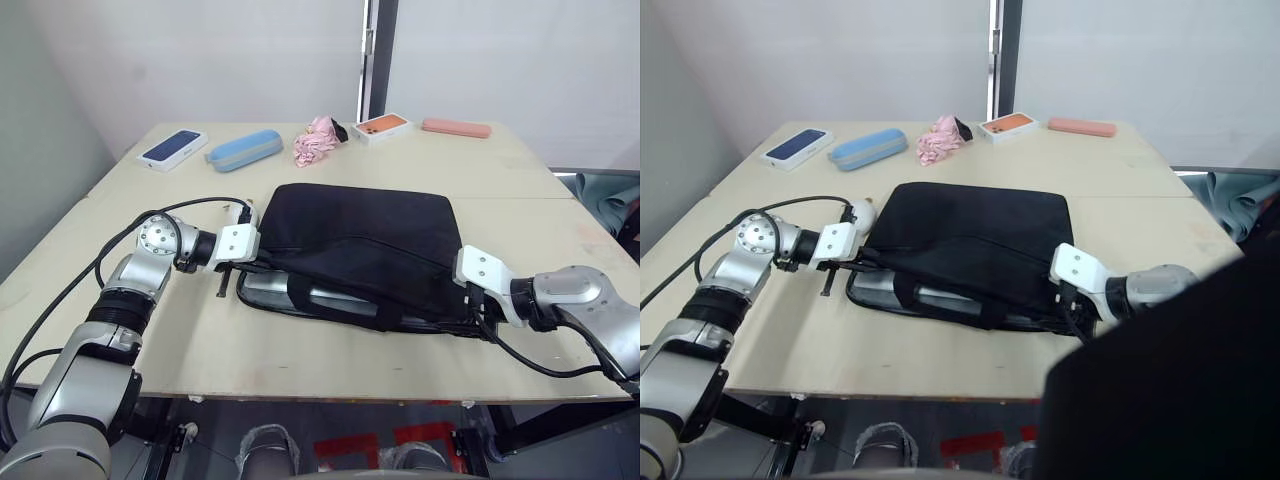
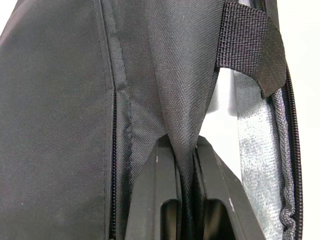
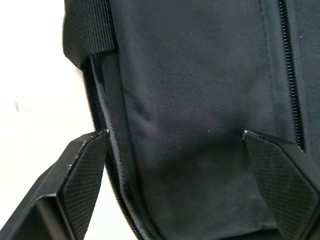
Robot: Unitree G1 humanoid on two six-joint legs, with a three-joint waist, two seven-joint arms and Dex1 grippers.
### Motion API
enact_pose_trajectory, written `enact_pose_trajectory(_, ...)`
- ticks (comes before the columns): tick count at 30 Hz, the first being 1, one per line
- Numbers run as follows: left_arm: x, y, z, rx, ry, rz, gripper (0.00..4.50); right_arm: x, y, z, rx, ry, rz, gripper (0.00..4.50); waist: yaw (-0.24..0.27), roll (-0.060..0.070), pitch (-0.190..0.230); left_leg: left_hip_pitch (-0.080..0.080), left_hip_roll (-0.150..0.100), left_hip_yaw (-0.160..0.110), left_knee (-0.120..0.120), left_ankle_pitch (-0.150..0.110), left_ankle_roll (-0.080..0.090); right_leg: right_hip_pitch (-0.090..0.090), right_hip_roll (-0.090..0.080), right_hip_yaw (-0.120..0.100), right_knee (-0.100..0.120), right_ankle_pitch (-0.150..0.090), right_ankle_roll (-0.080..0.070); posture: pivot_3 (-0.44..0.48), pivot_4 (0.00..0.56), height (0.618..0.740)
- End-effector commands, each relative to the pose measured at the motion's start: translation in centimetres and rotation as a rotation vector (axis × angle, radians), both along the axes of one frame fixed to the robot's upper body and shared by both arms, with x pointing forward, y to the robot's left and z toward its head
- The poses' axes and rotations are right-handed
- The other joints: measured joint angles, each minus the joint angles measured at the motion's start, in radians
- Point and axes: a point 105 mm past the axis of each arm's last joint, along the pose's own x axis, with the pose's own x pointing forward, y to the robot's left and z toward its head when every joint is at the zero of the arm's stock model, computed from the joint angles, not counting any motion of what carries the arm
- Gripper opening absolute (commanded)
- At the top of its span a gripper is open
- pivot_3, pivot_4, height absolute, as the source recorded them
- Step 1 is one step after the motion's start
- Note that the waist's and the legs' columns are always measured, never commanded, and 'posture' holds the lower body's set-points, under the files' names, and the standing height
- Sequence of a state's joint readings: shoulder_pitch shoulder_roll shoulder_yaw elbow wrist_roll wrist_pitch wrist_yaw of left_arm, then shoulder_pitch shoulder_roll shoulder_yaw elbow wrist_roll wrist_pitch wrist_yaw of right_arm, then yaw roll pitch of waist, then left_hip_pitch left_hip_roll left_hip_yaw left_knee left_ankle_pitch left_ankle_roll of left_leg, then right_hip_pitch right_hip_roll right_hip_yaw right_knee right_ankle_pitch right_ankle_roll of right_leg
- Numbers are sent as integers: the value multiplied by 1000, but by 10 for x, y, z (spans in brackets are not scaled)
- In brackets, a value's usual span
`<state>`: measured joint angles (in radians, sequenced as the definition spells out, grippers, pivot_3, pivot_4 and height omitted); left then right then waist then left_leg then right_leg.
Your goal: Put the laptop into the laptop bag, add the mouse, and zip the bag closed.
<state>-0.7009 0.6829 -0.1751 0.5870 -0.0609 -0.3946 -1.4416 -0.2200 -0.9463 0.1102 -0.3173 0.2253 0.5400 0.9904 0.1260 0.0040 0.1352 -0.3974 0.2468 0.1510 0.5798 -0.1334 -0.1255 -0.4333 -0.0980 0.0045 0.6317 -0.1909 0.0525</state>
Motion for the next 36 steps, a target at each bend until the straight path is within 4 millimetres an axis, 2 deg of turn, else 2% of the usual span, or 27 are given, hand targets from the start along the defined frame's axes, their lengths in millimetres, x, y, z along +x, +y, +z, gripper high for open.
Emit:
enact_pose_trajectory(1, -6, -1, -14, 43, 13, -34, 0, 8, -11, -7, -69, -17, -18, 3281, -2, 0, -1, 0, 0, 0, 0, 0, 0, 0, 0, 0, 0, 0, 0, 0, 150, 740)
enact_pose_trajectory(4, -6, 0, -14, 47, 7, -35, 0, 8, -12, -7, -71, -17, -10, 2272, -5, 0, -3, 0, 0, 0, 0, 0, 0, 0, 0, 0, 0, 0, 0, 0, 150, 740)
enact_pose_trajectory(6, -8, 1, -21, 89, -26, -50, 0, 1, -15, -7, -90, 18, 10, 1619, -7, 0, -4, 0, 0, 0, 0, 0, 0, 0, 0, 0, 0, 0, 0, 0, 150, 740)
enact_pose_trajectory(10, -13, -11, -27, 63, -55, -79, 0, -7, -13, -1, -88, 55, 40, 272, -3, 1, -10, 1, 0, 0, 0, 0, 0, 1, 0, 0, -1, 0, 0, 0, 150, 740)
enact_pose_trajectory(11, -14, -14, -28, 53, -57, -77, 0, -8, -12, 2, -82, 54, 46, 55, -1, 1, -10, 1, 0, 0, 0, 0, 0, 1, 0, 0, -1, 0, 0, 0, 150, 740)
enact_pose_trajectory(16, -19, -7, -32, 63, -39, -44, 0, -2, -7, 13, -77, 21, 58, 55, 0, 1, -11, 1, 0, 0, 0, 0, 1, 1, 0, 0, -1, 0, 0, 0, 150, 740)
enact_pose_trajectory(21, -20, 22, -26, 117, -29, 41, 0, 11, 8, 14, -96, 7, 123, 55, -31, 1, -11, 1, 1, 0, -1, 0, 0, 0, 1, 0, -1, 0, 0, 0, 150, 740)
enact_pose_trajectory(24, -16, 37, -19, 145, -43, 94, 0, 29, 20, 20, -85, -26, 110, 55, -53, 1, -11, 1, 1, 0, -1, 0, 0, -1, 3, 2, 0, 0, 0, 0, 150, 740)
enact_pose_trajectory(28, -13, 41, -10, 155, -66, 119, 0, 35, 25, 22, -110, -39, 153, 55, -60, 1, -11, 3, 1, 0, -2, 0, 0, -3, 3, 3, 4, 0, 1, 0, 150, 740)
enact_pose_trajectory(31, -14, 35, -6, 132, -66, 112, 0, 40, 25, 24, -112, -39, 154, 55, -61, 1, -11, 3, 1, 0, -2, 0, 0, -3, 4, 3, 4, 0, 1, 0, 150, 740)
enact_pose_trajectory(36, -19, 30, -8, 108, -44, 109, 0, 35, 23, 20, -129, -11, 175, 55, -60, 1, -11, 2, 1, 1, -2, 0, 0, -3, 3, 4, 2, 0, 0, 0, 150, 740)
